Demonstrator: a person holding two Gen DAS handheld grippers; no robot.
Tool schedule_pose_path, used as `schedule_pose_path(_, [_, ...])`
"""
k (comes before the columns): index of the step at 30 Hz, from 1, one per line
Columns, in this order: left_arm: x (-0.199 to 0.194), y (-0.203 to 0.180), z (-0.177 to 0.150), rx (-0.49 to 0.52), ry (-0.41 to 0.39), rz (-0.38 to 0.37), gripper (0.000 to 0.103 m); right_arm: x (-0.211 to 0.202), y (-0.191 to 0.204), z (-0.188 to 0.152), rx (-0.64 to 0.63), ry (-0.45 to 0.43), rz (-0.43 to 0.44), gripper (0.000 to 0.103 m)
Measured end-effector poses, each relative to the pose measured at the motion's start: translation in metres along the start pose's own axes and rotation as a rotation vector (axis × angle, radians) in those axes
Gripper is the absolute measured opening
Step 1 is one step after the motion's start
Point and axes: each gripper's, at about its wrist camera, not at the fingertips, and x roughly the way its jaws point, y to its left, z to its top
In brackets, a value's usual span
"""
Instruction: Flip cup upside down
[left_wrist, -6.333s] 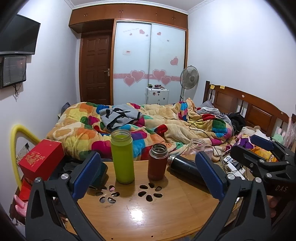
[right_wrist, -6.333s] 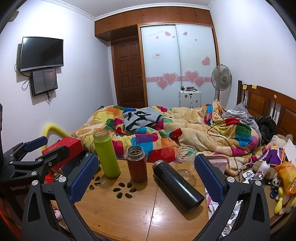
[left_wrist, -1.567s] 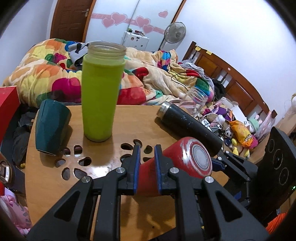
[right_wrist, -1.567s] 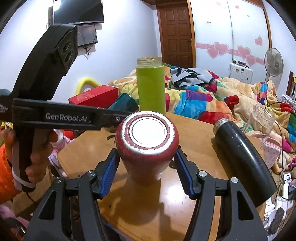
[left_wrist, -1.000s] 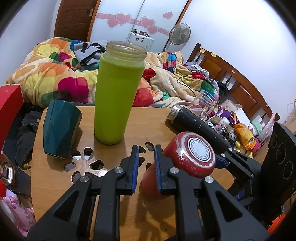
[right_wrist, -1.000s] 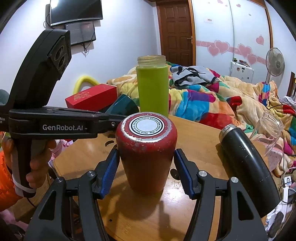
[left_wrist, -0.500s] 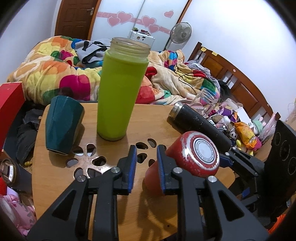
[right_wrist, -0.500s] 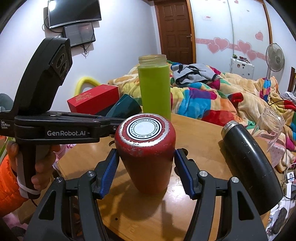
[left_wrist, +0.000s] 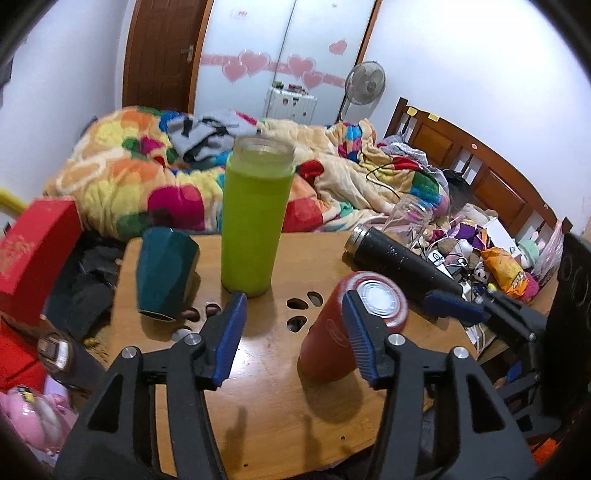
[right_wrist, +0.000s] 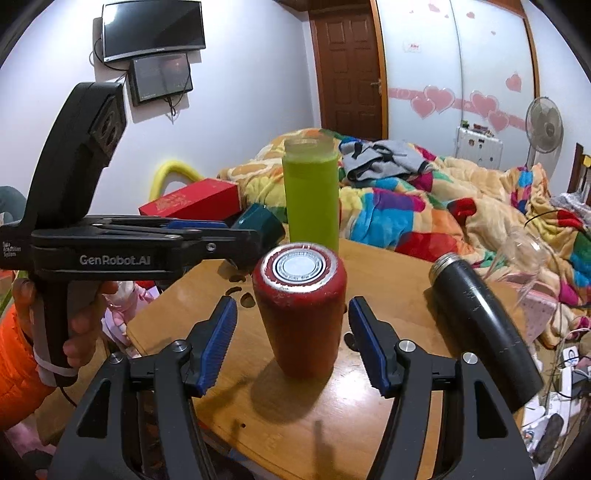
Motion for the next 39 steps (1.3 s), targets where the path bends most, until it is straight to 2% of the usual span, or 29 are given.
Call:
schedule_pose_path(4, [-0.029, -0.015, 0.0, 0.044, -0.064, 0.026, 0.072, -0.032, 0.001, 0.005, -0.002, -0.068, -0.048, 0.078])
schedule_pose_path(8, [-0.061, -0.032, -0.003, 0.067, -0.131, 0.048, 0.1, -0.063, 0.004, 0.013, -0.002, -0.112, -0.121, 0.082])
schedule_pose_path(9, [-0.068, -0.036, -0.004, 0.07, -0.151, 0.059, 0.102, -0.071, 0.004, 0.015, -0.001, -0.122, -0.135, 0.082])
schedule_pose_path(10, [-0.079, -0.042, -0.007, 0.08, -0.18, 0.076, 0.102, -0.078, 0.004, 0.016, 0.0, -0.131, -0.148, 0.085])
schedule_pose_path(15, [-0.107, -0.058, -0.013, 0.129, -0.23, 0.124, 0.103, -0.116, 0.006, 0.019, 0.027, -0.197, -0.212, 0.103])
schedule_pose_path(24, [-0.135, -0.079, -0.027, 0.134, -0.302, 0.157, 0.103, -0.156, 0.008, 0.018, 0.085, -0.247, -0.239, 0.103])
schedule_pose_path(39, [-0.148, -0.088, -0.032, 0.125, -0.328, 0.154, 0.103, -0.167, 0.006, 0.01, 0.122, -0.252, -0.239, 0.103])
